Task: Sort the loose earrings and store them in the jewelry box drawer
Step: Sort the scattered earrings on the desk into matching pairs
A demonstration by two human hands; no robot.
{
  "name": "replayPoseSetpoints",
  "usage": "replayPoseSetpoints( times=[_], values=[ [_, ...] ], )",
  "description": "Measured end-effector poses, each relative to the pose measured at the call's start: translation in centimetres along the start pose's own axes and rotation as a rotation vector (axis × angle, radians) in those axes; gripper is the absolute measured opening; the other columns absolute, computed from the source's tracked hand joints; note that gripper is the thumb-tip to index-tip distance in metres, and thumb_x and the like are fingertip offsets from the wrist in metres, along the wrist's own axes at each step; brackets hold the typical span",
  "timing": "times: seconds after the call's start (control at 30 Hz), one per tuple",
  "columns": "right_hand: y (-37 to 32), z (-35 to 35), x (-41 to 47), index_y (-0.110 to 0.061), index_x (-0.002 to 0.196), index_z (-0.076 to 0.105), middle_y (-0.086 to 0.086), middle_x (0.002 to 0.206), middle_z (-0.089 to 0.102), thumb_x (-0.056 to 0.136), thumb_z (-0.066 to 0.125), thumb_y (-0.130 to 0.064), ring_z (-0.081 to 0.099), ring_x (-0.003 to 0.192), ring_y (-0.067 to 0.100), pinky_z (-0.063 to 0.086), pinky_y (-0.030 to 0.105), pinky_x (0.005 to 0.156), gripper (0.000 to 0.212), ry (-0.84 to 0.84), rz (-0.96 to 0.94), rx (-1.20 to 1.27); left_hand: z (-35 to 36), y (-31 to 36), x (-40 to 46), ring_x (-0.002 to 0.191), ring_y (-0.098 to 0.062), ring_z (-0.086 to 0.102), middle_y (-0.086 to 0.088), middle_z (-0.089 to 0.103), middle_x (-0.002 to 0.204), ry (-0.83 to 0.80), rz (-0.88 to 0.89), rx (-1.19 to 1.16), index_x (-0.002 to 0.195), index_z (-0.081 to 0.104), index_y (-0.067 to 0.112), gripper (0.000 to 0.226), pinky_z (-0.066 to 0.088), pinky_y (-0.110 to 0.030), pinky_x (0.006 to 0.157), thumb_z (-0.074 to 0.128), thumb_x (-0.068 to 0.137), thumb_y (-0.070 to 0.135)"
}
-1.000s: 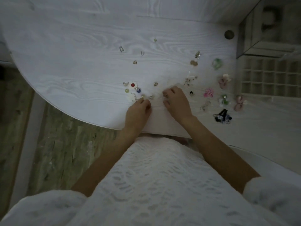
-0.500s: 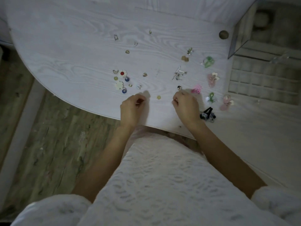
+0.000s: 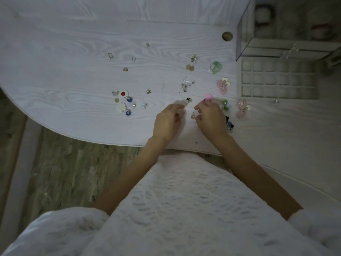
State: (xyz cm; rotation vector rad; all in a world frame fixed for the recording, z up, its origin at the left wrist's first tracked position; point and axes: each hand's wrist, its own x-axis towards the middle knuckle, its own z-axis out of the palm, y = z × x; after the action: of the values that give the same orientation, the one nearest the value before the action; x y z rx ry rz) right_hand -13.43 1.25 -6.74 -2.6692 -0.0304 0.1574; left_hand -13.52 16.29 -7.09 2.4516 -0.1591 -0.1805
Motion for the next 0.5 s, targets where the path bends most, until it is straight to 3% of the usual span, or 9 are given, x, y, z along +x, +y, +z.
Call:
replayPoseSetpoints(
  times=[0.17,0.33,0.5],
  values=[
    [-0.5,0.4,0.1,-0.001,0.102,0.062,0.015,0.102,0.062,0.084,0.059,-0.007,0.055,0.096,0.029,0.045,0.033,0.075,0.019,-0.038,0.035,-0.007,0.2,-0.4,0.0,0.084,-0.029,0.063,-0.014,0.063,0.103,-0.047,-0.030,0.060,0.115,0.061,0.009,0.031,0.048,-0.035,0.075,0.057,0.085,0.010],
    [-1.0,0.9,0.3,0.001,0.090,0.062,0.017,0.092,0.064,0.085,0.055,-0.001,0.060,0.086,0.031,0.052,0.039,0.070,0.009,-0.062,0.050,-0.075,0.6,1.1,1.1,0.081,-0.029,0.062,-0.014,0.065,0.092,-0.048,-0.052,0.012,0.092,0.071,0.011,0.015,0.039,-0.025,0.069,0.058,0.084,0.008],
    [-0.3,1.2,0.6,-0.001,0.093,0.064,0.018,0.091,0.064,0.085,0.055,0.001,0.059,0.084,0.031,0.045,0.035,0.067,0.012,-0.046,0.059,-0.048,1.7,2.3,0.7,0.085,-0.027,0.061,-0.015,0.066,0.094,-0.051,-0.079,-0.032,0.094,0.072,0.012,0.017,0.030,-0.017,0.066,0.057,0.086,0.009]
  ],
)
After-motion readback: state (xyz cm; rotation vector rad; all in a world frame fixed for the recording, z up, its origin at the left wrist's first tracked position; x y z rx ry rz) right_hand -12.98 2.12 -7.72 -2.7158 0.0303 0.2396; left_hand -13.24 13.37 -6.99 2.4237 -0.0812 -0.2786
